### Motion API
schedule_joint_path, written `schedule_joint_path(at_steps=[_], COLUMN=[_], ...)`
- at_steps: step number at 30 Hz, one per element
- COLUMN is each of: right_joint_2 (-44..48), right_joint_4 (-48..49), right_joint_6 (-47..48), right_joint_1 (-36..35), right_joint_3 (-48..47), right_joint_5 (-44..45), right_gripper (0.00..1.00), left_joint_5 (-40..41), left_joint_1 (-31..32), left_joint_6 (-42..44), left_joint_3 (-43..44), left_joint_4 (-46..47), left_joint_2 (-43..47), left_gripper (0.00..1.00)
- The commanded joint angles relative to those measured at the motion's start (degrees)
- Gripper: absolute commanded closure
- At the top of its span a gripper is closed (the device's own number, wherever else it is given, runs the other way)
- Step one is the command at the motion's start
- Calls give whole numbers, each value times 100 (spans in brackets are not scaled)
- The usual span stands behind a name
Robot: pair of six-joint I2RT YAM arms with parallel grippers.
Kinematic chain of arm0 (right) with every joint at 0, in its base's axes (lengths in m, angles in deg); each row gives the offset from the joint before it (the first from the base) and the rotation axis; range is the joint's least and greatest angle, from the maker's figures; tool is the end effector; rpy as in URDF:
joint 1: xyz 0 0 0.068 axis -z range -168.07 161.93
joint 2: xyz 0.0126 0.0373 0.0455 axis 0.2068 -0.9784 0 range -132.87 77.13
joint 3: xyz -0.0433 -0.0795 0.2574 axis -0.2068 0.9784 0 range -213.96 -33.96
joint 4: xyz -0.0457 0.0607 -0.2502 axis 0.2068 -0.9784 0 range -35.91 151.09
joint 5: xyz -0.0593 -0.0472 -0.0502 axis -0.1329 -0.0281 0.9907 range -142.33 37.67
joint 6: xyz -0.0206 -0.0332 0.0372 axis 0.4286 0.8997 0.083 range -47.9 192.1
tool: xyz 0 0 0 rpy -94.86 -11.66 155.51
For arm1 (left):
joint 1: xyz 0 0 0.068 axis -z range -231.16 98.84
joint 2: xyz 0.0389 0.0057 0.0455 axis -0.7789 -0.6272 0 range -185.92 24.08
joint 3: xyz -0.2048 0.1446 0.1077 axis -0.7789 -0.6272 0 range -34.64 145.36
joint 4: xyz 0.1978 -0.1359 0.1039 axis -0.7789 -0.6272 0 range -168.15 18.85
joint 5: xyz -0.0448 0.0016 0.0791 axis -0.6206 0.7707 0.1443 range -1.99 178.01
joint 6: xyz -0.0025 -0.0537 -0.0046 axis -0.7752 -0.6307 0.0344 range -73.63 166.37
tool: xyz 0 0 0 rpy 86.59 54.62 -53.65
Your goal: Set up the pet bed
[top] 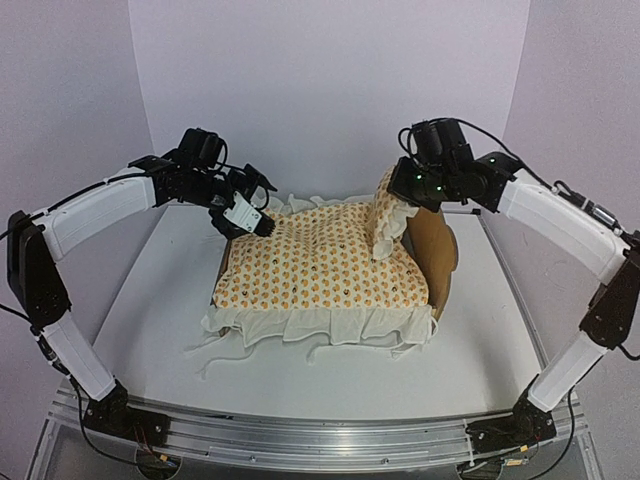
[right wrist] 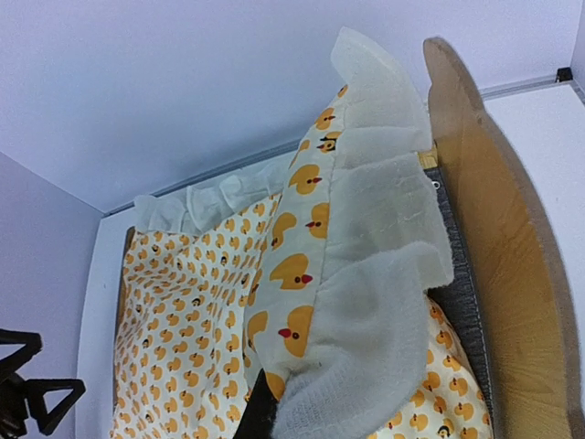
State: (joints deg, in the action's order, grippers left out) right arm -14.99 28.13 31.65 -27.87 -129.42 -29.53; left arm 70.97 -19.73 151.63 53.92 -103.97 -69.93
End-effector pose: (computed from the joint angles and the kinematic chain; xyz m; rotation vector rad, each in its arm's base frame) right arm 0.2883 0.2222 0.3988 0.2535 2.0596 0.4548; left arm 0.3127 -0.2033 0.3463 2.1281 0.6710 0.3815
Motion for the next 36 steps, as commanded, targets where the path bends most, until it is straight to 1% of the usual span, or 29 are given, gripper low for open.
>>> schedule_joint_path(at_steps=[1, 5, 7, 11, 15, 17, 19, 20, 22, 23, 25, 26, 28, 29, 30, 32, 34, 36], right_joint_2=[-576, -880, -891, -691, -633, -606, -518, -474, -386, -358, -400, -476, -729, -873, -1024, -1275, -1432, -1590], right_joint_4=[1047, 1324, 1334, 1375, 1355, 1248, 965, 727, 288, 42, -338, -541, -868, -1010, -1147, -1279, -1308, -1317], right_joint_6=[108, 705, 718, 221, -423, -633, -698, -694, -533, -391, 75, 361, 878, 1167, 1483, 1894, 2206, 2369], right_joint_1=[67, 130, 232, 489, 710, 762, 774, 772, 759, 687, 474, 349, 93, -15, -102, -217, -262, -282], right_joint_3=[-137, -963, -1044, -521, 295, 626, 810, 850, 799, 673, 288, 24, -491, -793, -1095, -1571, -1840, -1974], right_joint_5=[-93, -214, -270, -473, -836, -855, -676, -521, -229, 42, 622, 922, 1475, 1724, 1992, 2363, 2528, 2417], right_gripper=[100, 100, 100, 100, 100, 100, 100, 94, 76, 68, 47, 42, 39, 38, 38, 37, 34, 28], left_joint_5=[9, 43, 65, 180, 200, 208, 209, 209, 210, 215, 216, 222, 262, 291, 282, 203, 91, 39], left_joint_1=[-1, -1, -4, -20, -66, -72, -82, -84, -94, -105, -127, -133, -142, -142, -144, -185, -306, -502], left_joint_6=[-217, -218, -239, -317, -262, -268, -294, -296, -305, -305, -313, -335, -448, -653, -1102, -1954, -2756, -3448], left_joint_3=[-49, -96, -154, -290, -370, -358, -348, -348, -363, -377, -397, -404, -404, -358, -231, 153, 446, 448], left_joint_4=[183, 185, 212, 305, 366, 402, 403, 399, 383, 382, 384, 389, 392, 345, 209, -441, -1060, -1243], left_joint_2=[273, 309, 349, 392, 385, 361, 358, 354, 354, 354, 342, 330, 285, 248, 184, -38, -222, -345], left_gripper=[0, 0, 0, 0, 0, 0, 1, 0, 0, 1, 1, 1, 1, 1, 2, 8, 14, 18])
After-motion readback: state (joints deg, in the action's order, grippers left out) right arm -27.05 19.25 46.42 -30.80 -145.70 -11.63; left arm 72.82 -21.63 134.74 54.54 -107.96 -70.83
